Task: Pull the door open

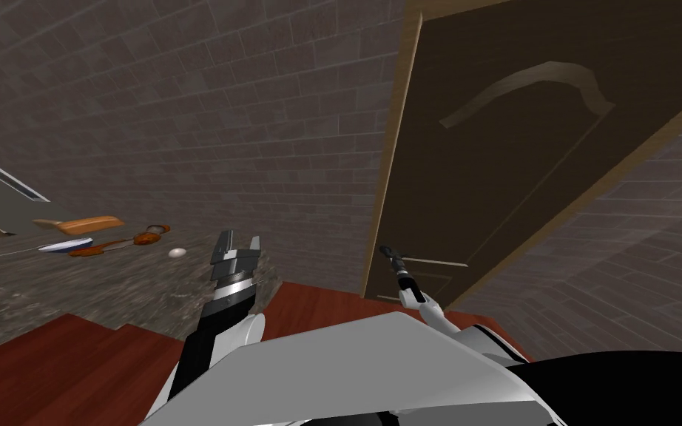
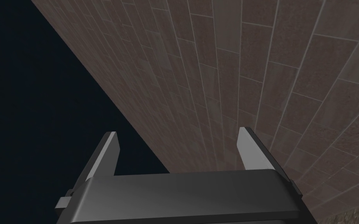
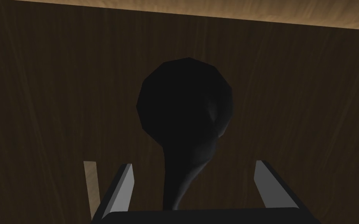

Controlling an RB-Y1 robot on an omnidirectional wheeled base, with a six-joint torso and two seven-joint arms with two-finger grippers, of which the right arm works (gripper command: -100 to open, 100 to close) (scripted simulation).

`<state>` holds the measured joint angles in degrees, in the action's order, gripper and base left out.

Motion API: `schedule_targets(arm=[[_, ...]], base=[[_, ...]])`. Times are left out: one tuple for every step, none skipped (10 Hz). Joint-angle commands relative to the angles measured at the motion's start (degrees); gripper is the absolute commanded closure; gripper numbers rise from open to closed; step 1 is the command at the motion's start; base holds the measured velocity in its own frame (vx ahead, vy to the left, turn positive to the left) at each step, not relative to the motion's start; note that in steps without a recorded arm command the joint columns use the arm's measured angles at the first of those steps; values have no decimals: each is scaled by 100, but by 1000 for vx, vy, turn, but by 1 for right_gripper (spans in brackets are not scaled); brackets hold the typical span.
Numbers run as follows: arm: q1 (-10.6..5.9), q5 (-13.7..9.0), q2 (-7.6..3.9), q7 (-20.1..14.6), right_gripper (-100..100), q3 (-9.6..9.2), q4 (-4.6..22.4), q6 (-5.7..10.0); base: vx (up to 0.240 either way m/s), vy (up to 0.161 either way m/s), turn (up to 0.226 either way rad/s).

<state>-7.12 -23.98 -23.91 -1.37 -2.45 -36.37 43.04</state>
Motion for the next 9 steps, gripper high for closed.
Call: schedule_targets(arm=[[0, 0, 0, 0, -100, 0, 0, 0], [0, 0, 0, 0, 100, 0, 0, 0], [0, 0, 0, 0, 100, 0, 0, 0], [0, 0, 0, 0, 100, 0, 0, 0], [0, 0, 0, 0, 100, 0, 0, 0], [0, 0, 0, 0, 100, 0, 0, 0], [0, 0, 0, 0, 100, 0, 0, 0], [37, 32, -54, -94, 100, -88, -30, 13], [46, 41, -70, -119, 100, -111, -40, 20]], base=[[77, -13, 25], [-14, 2, -20], [-28, 3, -13], [-19, 0, 9], [-11, -1, 6], [-6, 1, -1], [0, 0, 0], [-83, -29, 110], [-166, -48, 102]])
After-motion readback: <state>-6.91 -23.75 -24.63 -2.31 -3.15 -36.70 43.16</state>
